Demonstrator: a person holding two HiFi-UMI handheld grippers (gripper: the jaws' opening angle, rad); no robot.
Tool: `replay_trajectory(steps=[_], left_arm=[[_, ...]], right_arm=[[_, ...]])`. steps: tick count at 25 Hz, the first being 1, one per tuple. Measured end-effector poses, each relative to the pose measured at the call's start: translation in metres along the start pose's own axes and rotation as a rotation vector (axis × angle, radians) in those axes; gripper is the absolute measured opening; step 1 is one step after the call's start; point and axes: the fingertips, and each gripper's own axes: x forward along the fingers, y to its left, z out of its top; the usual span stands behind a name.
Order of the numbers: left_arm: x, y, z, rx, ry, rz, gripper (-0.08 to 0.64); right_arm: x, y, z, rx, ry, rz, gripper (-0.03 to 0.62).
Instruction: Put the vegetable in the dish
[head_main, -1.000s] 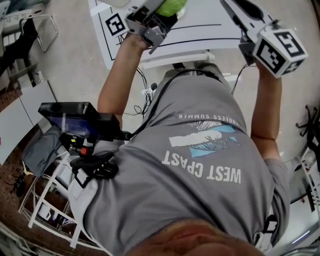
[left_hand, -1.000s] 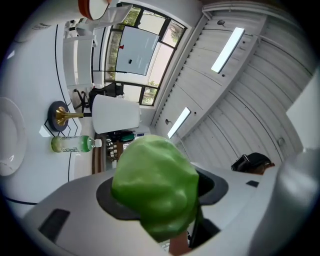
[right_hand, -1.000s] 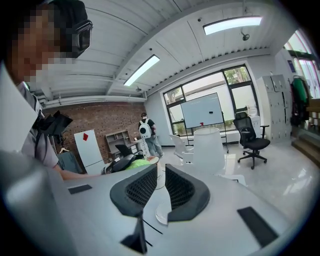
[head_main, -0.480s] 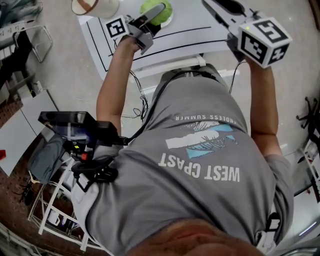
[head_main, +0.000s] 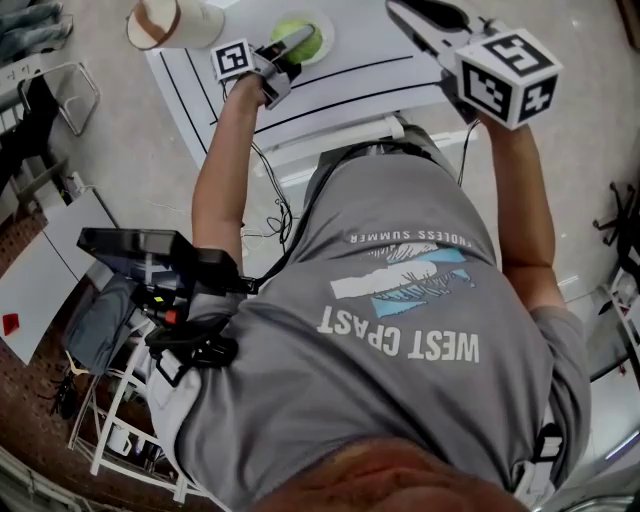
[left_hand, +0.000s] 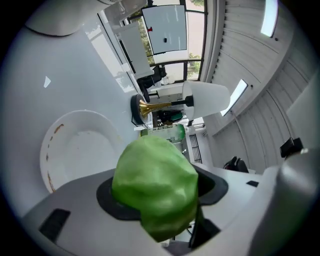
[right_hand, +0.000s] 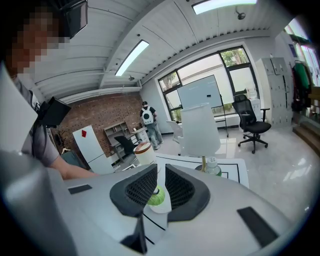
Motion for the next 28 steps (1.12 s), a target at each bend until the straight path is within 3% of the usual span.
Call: replay_trajectory(steps=[8,15,22,28], left_arm=[[0.011,0.034,-0.011,0.000,0.196,0.102,0.279],[0.020,0.060,-0.021,0.151,0.425,0.221,0.280],[0.022,0.057,-0.016,0.203,0.480,0.214,0.281],[0.022,0.050,-0.010,0.365,0.482,0.225,0.284]], right_arm=[[0.008,-0.012,-0.016,0.023,0.041,0.007,0.048],[0.009,-0.019,-0.026,0.043,0.062,0.006,0.048],[0.015,-0.020,-0.030,0.052,0.075,0.004,0.048],[0.018,-0.020,-0.030,0.048,0.081,0.007,0.048]])
